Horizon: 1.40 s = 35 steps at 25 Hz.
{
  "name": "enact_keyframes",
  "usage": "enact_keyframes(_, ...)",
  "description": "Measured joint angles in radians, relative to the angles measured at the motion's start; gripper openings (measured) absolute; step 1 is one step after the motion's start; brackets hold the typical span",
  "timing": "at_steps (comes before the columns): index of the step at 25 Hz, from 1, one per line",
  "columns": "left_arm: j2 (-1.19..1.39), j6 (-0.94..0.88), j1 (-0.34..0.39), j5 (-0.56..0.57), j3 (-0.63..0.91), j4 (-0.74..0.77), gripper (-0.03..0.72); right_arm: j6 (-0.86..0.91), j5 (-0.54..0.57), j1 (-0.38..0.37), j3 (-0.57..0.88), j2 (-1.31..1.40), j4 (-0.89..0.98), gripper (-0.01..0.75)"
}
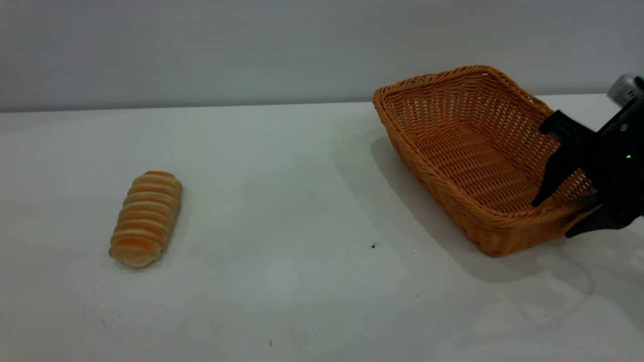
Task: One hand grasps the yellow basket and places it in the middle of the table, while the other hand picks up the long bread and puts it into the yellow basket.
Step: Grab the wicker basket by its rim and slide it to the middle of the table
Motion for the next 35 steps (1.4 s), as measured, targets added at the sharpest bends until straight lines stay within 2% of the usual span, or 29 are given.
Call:
enact_keyframes(2, 0.0, 0.0, 0.0, 0.0, 0.0, 0.0, 0.486, -0.014, 0.007, 0.0, -0.029, 0.021, 0.0, 0.43)
enact_keyframes(7, 0.0, 0.0, 0.0, 0.0, 0.0, 0.001, 0.486, -0.042, 0.006, -0.003, -0.058, 0.028, 0.02, 0.116)
enact_keyframes(8, 0.0, 0.0, 0.0, 0.0, 0.0, 0.002, 0.486, -0.068, 0.01, -0.005, -0.065, 0.028, 0.01, 0.085)
enact_keyframes(14, 0.0, 0.0, 0.0, 0.003, 0.0, 0.003, 0.486, -0.239, 0.12, 0.004, -0.142, 0.029, -0.009, 0.089)
enact_keyframes(18, 0.0, 0.012, 0.0, 0.008, 0.0, 0.003, 0.486, -0.322, 0.225, 0.062, -0.245, 0.045, -0.03, 0.089)
enact_keyframes(26, 0.0, 0.022, 0.0, 0.038, 0.0, 0.003, 0.486, -0.328, 0.386, 0.206, -0.416, 0.143, -0.133, 0.089)
enact_keyframes(32, 0.0, 0.044, 0.0, 0.072, 0.0, 0.003, 0.486, -0.277, 0.418, 0.226, -0.44, 0.169, -0.249, 0.091)
enact_keyframes(35, 0.0, 0.046, 0.0, 0.072, 0.0, 0.003, 0.486, -0.269, 0.42, 0.224, -0.442, 0.169, -0.272, 0.132)
